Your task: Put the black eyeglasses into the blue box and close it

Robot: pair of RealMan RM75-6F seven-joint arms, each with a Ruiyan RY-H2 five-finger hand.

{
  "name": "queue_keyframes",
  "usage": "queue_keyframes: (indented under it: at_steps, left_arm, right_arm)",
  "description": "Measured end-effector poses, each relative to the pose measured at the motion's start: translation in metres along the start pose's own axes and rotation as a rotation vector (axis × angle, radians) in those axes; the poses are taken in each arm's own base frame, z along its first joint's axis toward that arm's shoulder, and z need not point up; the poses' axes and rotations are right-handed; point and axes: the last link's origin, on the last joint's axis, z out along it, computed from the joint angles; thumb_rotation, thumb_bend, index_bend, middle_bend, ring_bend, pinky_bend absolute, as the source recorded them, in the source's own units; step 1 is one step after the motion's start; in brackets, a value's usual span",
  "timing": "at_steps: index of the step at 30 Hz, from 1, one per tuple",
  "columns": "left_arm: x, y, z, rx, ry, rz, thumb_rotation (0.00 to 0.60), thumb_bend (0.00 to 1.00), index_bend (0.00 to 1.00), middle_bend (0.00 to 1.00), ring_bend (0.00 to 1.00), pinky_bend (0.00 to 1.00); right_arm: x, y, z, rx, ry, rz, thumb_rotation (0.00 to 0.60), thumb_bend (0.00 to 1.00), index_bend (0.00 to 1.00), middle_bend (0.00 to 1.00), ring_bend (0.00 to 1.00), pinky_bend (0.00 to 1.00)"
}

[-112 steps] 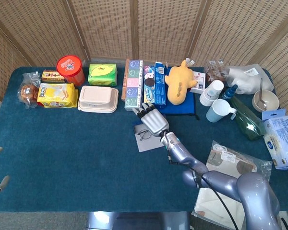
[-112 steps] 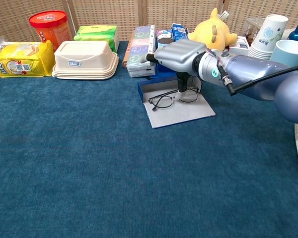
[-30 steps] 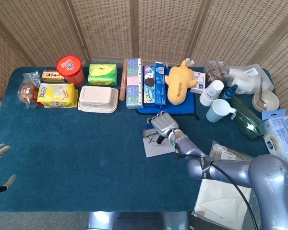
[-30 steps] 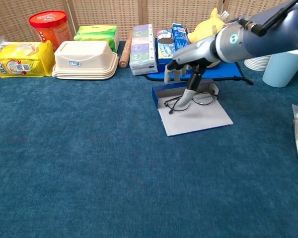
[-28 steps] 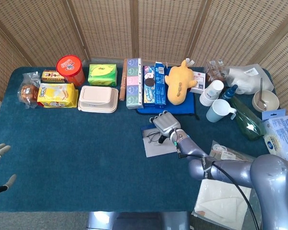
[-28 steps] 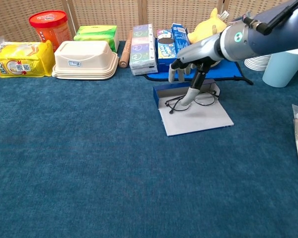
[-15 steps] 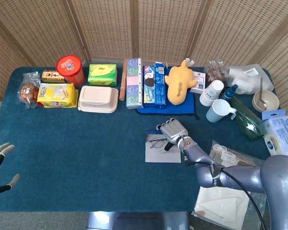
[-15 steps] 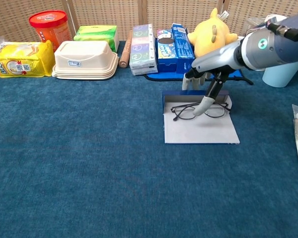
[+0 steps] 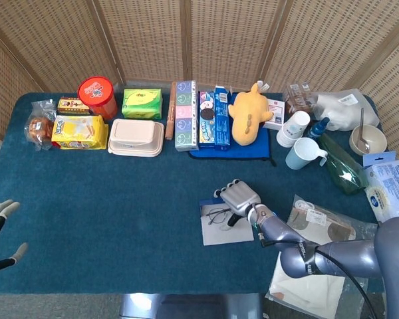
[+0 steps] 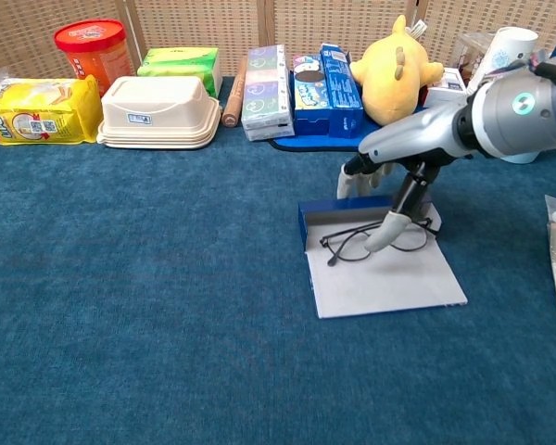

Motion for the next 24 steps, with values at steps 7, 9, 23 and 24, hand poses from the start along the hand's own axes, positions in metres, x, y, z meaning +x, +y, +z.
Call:
queue_keyframes:
  at_steps: [7, 9, 23, 24]
  left_arm:
    - [-0.001, 0.001, -0.001, 0.0, -0.002, -0.002, 0.589, 0.28, 0.1, 0.1, 0.08, 0.0]
    - [-0.001, 0.001, -0.001, 0.0, -0.003, -0.002, 0.59, 0.28, 0.1, 0.1, 0.08, 0.0]
    - [-0.003, 0.004, -0.004, -0.003, -0.016, -0.005, 0.591, 0.28, 0.09, 0.1, 0.08, 0.0]
    - [-0.003, 0.005, -0.005, -0.002, -0.016, -0.005, 0.59, 0.28, 0.09, 0.1, 0.08, 0.0]
  right_arm:
    - [-0.008, -0.005, -0.015, 0.028, -0.006, 0.002, 0.264, 0.15, 0.19, 0.28, 0.2, 0.17]
    - [-0.01, -0.005, -0.018, 0.032, -0.007, -0.001, 0.265, 0.15, 0.19, 0.28, 0.2, 0.17]
    - [-0.03, -0.012, -0.045, 0.083, -0.031, 0.011, 0.263, 0.15, 0.19, 0.29, 0.2, 0.17]
    - [-0.031, -0.013, -0.046, 0.088, -0.034, 0.012, 0.264, 0.15, 0.19, 0.29, 0.2, 0.17]
